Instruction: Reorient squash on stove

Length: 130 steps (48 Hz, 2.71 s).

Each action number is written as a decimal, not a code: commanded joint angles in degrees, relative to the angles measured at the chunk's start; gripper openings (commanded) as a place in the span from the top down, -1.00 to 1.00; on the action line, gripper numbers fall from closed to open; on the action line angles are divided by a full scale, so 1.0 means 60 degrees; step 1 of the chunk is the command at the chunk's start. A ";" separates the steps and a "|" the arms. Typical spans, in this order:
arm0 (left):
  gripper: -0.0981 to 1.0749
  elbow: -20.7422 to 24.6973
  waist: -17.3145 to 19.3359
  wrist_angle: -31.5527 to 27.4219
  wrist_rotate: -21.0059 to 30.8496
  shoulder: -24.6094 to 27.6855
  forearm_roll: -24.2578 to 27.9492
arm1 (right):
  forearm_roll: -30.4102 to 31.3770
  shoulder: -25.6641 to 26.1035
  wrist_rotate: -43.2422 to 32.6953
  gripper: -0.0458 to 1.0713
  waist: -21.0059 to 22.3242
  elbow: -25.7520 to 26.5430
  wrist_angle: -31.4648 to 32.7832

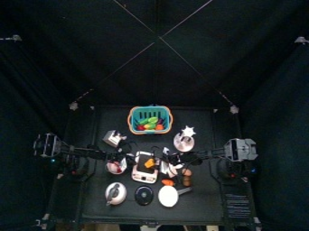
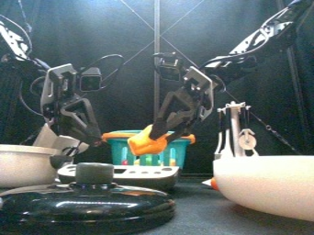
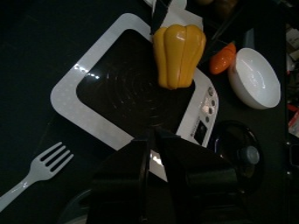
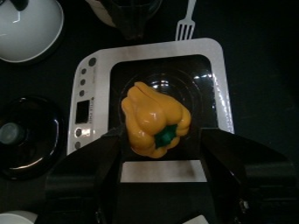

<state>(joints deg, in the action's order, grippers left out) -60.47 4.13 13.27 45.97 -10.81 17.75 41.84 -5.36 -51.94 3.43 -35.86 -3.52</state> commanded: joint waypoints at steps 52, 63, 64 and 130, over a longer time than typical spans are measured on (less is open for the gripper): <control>-0.15 -0.0073 0.0059 0.0029 -0.0015 -0.0190 0.0000 | -0.0132 -0.0542 -0.0088 -0.41 -0.0425 0.1113 0.1201; -0.15 -0.0059 0.0059 0.0044 -0.0015 -0.0190 0.0000 | -0.0176 -0.0615 -0.0088 -0.57 -0.0513 0.1099 0.1216; -0.15 -0.0073 0.0059 0.0029 -0.0015 -0.0190 0.0000 | -0.0176 -0.0601 -0.0088 -0.59 -0.0513 0.1084 0.1216; -0.15 -0.0103 0.0088 0.0044 -0.0029 -0.0190 0.0015 | -0.0132 -0.0952 -0.0015 -0.90 -0.0439 0.1567 0.1260</control>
<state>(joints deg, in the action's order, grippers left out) -61.61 4.48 13.27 45.97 -11.34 17.67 41.13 -11.87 -51.94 0.26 -27.86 4.22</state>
